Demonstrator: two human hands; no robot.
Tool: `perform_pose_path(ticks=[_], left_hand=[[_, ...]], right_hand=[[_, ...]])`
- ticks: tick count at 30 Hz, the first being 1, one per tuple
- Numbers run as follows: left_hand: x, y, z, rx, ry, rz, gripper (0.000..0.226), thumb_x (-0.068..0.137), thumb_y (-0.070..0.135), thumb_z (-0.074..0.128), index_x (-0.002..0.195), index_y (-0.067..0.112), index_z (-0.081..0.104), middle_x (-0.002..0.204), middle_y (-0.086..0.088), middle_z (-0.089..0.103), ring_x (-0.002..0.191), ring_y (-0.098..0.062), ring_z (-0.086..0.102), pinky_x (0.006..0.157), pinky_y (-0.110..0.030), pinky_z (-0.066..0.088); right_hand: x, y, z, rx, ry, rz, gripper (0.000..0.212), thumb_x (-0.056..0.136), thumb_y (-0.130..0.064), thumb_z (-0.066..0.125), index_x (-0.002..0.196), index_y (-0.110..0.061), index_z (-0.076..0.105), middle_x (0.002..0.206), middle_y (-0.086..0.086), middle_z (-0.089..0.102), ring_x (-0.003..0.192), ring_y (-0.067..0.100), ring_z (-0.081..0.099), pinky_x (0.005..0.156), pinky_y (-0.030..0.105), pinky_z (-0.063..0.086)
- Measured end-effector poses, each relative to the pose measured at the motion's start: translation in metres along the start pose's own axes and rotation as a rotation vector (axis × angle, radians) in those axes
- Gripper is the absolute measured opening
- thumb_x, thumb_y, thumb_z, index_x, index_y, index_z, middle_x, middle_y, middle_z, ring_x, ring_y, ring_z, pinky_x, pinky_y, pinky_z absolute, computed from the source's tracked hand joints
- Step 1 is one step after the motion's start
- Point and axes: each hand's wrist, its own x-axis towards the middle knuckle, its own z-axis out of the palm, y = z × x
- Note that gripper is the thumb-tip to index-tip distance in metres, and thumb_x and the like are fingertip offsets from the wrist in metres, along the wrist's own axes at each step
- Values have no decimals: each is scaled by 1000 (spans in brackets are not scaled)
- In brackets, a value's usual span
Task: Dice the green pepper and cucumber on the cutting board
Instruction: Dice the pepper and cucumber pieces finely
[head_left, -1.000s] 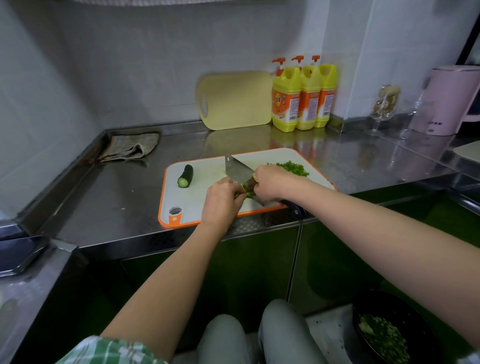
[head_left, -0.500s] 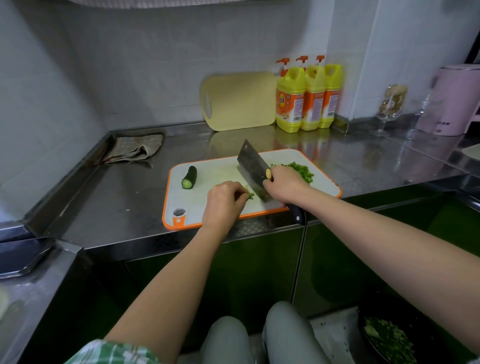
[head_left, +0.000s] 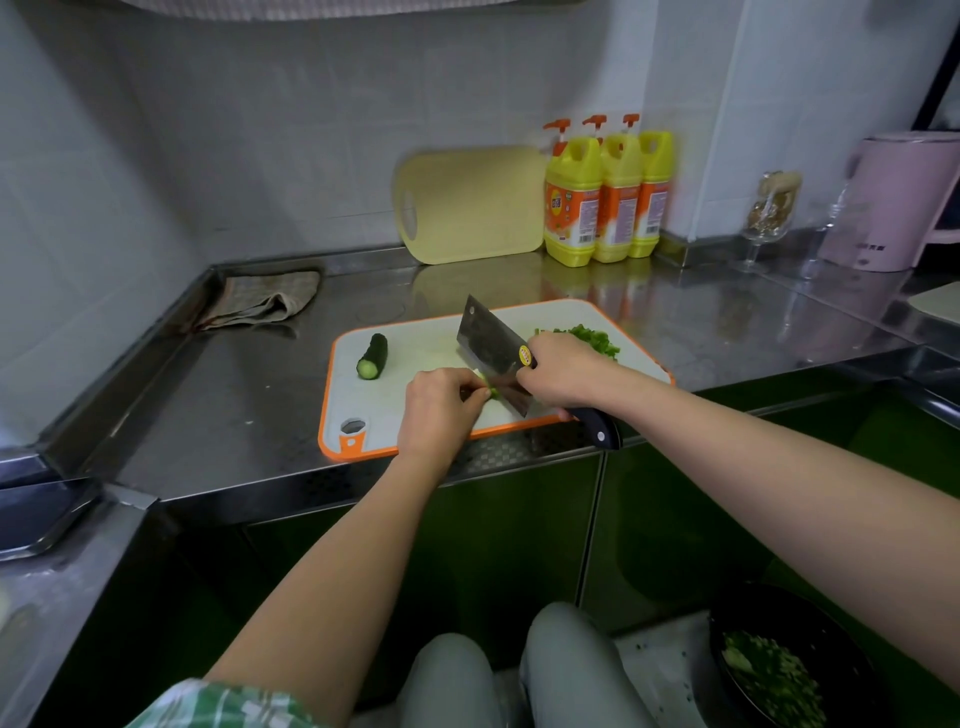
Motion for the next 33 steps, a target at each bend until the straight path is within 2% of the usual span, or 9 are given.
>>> perform_pose_path(ticks=[9, 16, 20, 22, 25, 28, 30, 32, 33], left_hand=[[-1, 0, 0, 12, 10, 35, 16, 87, 23, 71, 98, 15, 78, 91, -1, 75, 80, -11, 63, 80, -25, 51], [1, -1, 2, 6, 2, 27, 15, 87, 25, 71, 98, 16, 78, 90, 1, 75, 81, -11, 64, 82, -29, 55], [1, -2, 2, 17, 3, 36, 14, 87, 25, 71, 95, 17, 78, 89, 1, 75, 80, -12, 65, 80, -29, 54], [2, -2, 1, 21, -1, 36, 13, 87, 25, 71, 95, 17, 78, 89, 1, 75, 81, -12, 66, 80, -31, 55], [2, -1, 1, 16, -15, 17, 13, 88, 25, 69, 96, 18, 77, 90, 2, 75, 82, -11, 65, 82, -30, 55], [1, -1, 1, 16, -25, 9, 12, 88, 24, 68, 95, 19, 77, 91, 3, 74, 84, -11, 64, 82, -30, 54], [1, -1, 0, 17, -26, 18, 11, 88, 23, 69, 94, 18, 77, 92, 3, 74, 84, -12, 65, 82, -30, 54], [2, -3, 2, 32, -6, 31, 10, 86, 22, 70, 92, 17, 77, 94, 1, 72, 88, -14, 63, 79, -29, 51], [2, -4, 3, 45, 9, 31, 10, 85, 22, 71, 92, 17, 77, 95, 0, 69, 90, -15, 60, 77, -27, 47]], right_hand=[[-3, -18, 0, -64, -51, 67, 16, 96, -9, 44, 82, -2, 48, 63, 12, 56, 41, 19, 53, 40, 22, 39], [4, -20, -7, -42, -111, 65, 19, 92, 0, 41, 74, -1, 45, 54, 14, 53, 35, 20, 50, 37, 19, 38], [13, -18, 8, 31, -49, 60, 9, 94, -4, 44, 87, 0, 48, 65, 14, 54, 41, 22, 53, 40, 23, 42], [19, -14, 13, 41, 5, 61, 11, 95, -8, 45, 85, -3, 48, 67, 12, 54, 41, 22, 55, 41, 23, 43], [22, -6, 20, 18, 85, 60, 25, 96, -15, 44, 71, -11, 42, 74, 10, 56, 64, 29, 62, 56, 27, 47], [20, 0, 24, 45, 143, 49, 22, 96, -17, 44, 75, -12, 42, 83, 10, 53, 79, 32, 57, 63, 30, 40], [18, 2, 23, 61, 175, 39, 22, 96, -18, 44, 75, -13, 41, 85, 10, 52, 84, 34, 60, 61, 32, 40], [17, 4, 18, 64, 173, 8, 28, 96, -19, 44, 69, -17, 35, 81, 10, 53, 81, 36, 62, 54, 33, 41], [15, 5, 15, 60, 163, -6, 29, 95, -19, 44, 68, -18, 34, 78, 9, 53, 77, 35, 61, 52, 28, 41]])
